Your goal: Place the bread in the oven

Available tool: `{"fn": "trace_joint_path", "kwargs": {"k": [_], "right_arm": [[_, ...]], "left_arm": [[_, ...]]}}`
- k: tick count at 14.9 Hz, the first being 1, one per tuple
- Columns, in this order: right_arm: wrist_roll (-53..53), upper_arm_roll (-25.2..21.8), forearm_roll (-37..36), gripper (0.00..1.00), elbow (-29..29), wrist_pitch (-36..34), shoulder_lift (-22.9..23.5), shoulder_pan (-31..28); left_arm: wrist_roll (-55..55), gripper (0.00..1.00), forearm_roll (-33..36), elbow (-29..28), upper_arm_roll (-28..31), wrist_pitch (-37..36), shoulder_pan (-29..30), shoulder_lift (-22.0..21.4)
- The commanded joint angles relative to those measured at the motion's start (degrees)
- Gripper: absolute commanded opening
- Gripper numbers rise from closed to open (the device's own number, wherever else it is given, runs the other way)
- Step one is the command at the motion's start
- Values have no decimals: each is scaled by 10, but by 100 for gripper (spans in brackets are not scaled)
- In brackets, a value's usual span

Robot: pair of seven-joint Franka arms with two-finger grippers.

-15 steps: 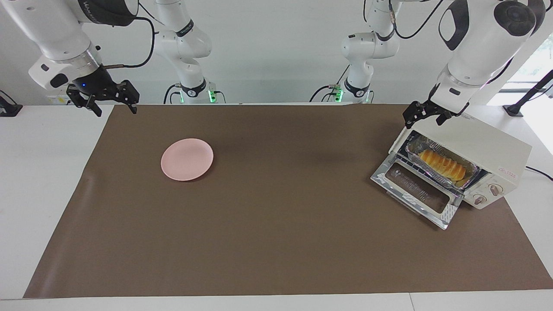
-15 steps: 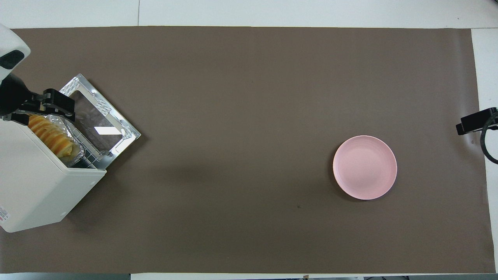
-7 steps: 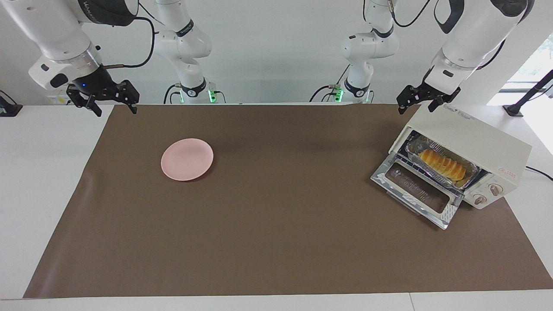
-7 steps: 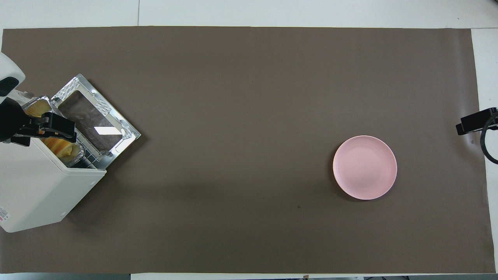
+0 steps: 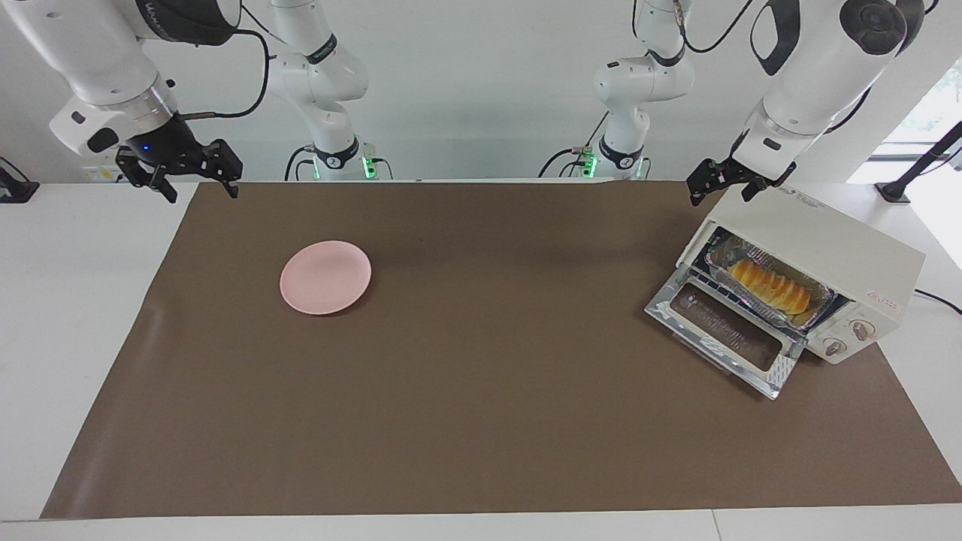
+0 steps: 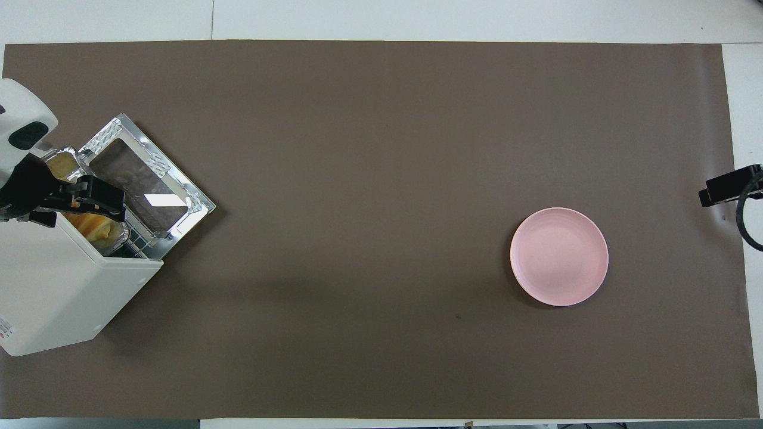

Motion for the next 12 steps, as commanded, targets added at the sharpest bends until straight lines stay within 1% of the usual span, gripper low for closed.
{"fn": "trace_joint_path", "kwargs": {"k": [1, 12], "right_arm": [[6, 8, -1, 100, -13, -2, -12, -8], [6, 8, -1, 100, -13, -2, -12, -8]], "left_arm": [[6, 100, 9, -7, -3, 10, 2, -6], [6, 100, 7, -1, -5, 12, 2, -10]]}}
